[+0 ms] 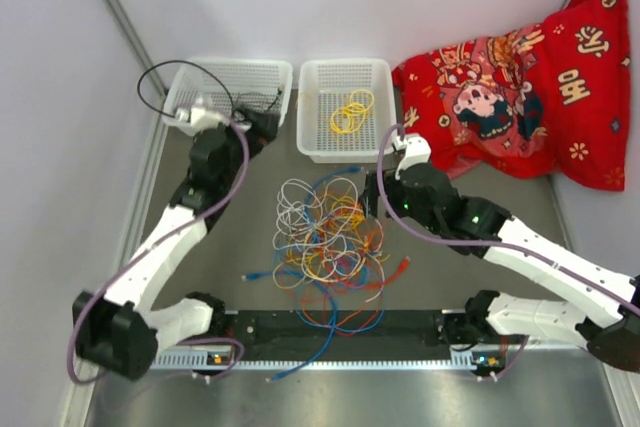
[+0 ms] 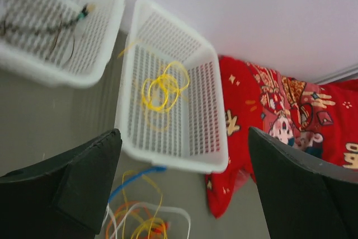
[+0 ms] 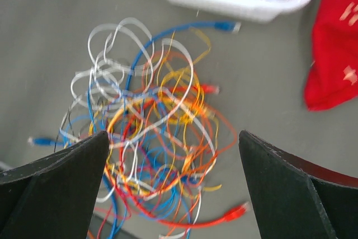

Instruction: Untangle the cables

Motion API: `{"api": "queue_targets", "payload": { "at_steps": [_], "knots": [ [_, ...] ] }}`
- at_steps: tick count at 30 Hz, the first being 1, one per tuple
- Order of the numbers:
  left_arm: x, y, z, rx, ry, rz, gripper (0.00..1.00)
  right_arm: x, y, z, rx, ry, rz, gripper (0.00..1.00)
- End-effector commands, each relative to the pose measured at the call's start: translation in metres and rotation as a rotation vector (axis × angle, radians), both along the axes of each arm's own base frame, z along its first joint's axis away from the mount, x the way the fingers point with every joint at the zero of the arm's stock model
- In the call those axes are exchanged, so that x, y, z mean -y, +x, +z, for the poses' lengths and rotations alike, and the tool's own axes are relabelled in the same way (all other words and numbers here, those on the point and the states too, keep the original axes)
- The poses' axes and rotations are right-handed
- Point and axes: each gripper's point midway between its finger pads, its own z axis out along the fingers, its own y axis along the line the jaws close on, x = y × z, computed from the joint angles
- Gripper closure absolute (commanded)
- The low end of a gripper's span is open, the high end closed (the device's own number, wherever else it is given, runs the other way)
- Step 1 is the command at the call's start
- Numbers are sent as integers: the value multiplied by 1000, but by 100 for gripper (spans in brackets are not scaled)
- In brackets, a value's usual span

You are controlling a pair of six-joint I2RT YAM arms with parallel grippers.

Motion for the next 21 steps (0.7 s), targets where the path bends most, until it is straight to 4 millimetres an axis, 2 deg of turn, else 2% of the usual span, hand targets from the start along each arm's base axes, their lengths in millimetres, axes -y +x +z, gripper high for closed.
{"api": "queue_targets", "payload": {
  "at_steps": [1, 2, 3, 4, 6, 7, 9, 10, 12, 13, 14, 16, 17, 18, 21],
  "knots": [
    [-18, -40, -28, 19, -240, -76, 1, -11, -20, -17, -89, 130, 47, 1],
    [-10, -48, -30, -13, -212, -134, 1, -15, -22, -19, -93, 155, 64, 1],
    [-8, -58, -58, -132, -129, -156, 1, -15, -24, -24, -107, 159, 60, 1],
    [-3, -61, -55, -146, -114, -181, 1, -14, -26, -36, -127, 145, 59, 1],
    [1, -75, -80, -268, -89, -210, 1, -15, -29, -49, -157, 115, 78, 2],
    [-2, -85, -99, -342, -89, -193, 1, -17, -31, -58, -178, 95, 91, 3],
    [-10, -92, -116, -411, -140, -117, 1, -28, -39, -60, -193, 109, 169, 6],
    [-16, -104, -133, -466, -158, -77, 1, -33, -48, -63, -211, 132, 218, 7],
    [-22, -114, -145, -516, -215, -5, 1, -43, -54, -57, -190, 186, 271, 8],
    [-37, -116, -146, -501, -218, 89, 1, -44, -58, -60, -196, 188, 286, 8],
    [-45, -125, -157, -549, -212, 143, 1, -46, -61, -61, -194, 186, 297, 9],
    [-57, -127, -151, -525, -221, 209, 1, -52, -69, -65, -199, 152, 339, 8],
    [-62, -132, -154, -548, -217, 237, 1, -54, -70, -75, -223, 114, 349, 8],
    [-63, -131, -152, -545, -223, 250, 1, -57, -76, -80, -232, 79, 372, 7],
    [-63, -127, -147, -544, -205, 251, 1, -55, -70, -95, -250, -15, 325, 4]
  ]
}}
